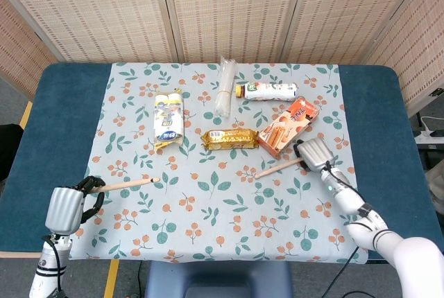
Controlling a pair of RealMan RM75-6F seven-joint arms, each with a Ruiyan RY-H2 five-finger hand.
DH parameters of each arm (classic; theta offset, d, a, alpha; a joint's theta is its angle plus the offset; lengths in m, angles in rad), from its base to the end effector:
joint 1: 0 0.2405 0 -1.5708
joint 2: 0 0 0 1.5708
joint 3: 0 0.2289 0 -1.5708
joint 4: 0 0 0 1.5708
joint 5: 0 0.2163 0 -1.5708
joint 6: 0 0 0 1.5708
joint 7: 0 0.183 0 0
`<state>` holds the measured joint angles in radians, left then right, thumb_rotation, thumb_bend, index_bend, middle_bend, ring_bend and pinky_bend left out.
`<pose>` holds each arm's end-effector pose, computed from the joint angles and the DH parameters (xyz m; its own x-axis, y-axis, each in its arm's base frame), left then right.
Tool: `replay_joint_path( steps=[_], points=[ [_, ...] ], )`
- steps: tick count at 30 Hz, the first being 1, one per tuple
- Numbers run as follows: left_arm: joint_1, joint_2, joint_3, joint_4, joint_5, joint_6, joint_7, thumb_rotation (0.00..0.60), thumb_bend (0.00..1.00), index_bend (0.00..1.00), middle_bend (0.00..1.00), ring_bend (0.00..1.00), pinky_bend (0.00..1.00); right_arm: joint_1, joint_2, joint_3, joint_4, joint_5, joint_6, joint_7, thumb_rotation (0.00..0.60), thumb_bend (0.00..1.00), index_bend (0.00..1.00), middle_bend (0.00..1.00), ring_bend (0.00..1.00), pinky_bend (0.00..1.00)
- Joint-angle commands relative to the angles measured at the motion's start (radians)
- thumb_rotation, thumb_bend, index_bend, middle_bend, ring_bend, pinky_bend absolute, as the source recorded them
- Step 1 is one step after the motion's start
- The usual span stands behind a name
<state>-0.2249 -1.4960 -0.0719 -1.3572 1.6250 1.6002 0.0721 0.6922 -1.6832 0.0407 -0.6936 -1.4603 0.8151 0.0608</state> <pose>-0.2268 0.2541 0.0662 0.3190 -0.1776 0.9309 0.9036 -0.2391 -0.3553 -0.2761 -0.4117 -0.0161 0.7242 -0.2438 0.6450 -0.6871 -0.3344 0.6451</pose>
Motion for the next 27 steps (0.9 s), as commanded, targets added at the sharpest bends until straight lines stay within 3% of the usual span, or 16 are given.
replay_joint_path(
  steps=[1,8,20,27],
  points=[
    [0.000,0.000,0.000,0.001,0.000,-0.001,0.000,0.600,0.51,0.76,0.80,1.00,1.00,-0.003,0.011,0.000,-0.017,0.007,-0.010,-0.014,0.600,1.00,0.82,0.66,0.77,0.95],
    [0.002,0.000,0.000,0.003,-0.003,-0.001,-0.005,0.600,0.51,0.76,0.80,1.00,1.00,-0.014,0.026,0.000,-0.042,0.016,-0.007,-0.024,0.600,1.00,0.75,0.67,0.79,0.96],
    [0.005,-0.004,-0.001,0.009,-0.004,0.002,-0.012,0.600,0.51,0.76,0.80,1.00,1.00,-0.039,0.001,0.010,-0.015,-0.042,0.192,-0.010,0.600,1.00,0.71,0.67,0.79,0.97],
    [0.006,-0.004,-0.003,0.010,-0.006,0.002,-0.013,0.600,0.51,0.76,0.80,1.00,1.00,-0.057,0.014,0.009,-0.039,-0.056,0.252,0.012,0.600,1.00,0.71,0.67,0.79,0.97]
  ],
)
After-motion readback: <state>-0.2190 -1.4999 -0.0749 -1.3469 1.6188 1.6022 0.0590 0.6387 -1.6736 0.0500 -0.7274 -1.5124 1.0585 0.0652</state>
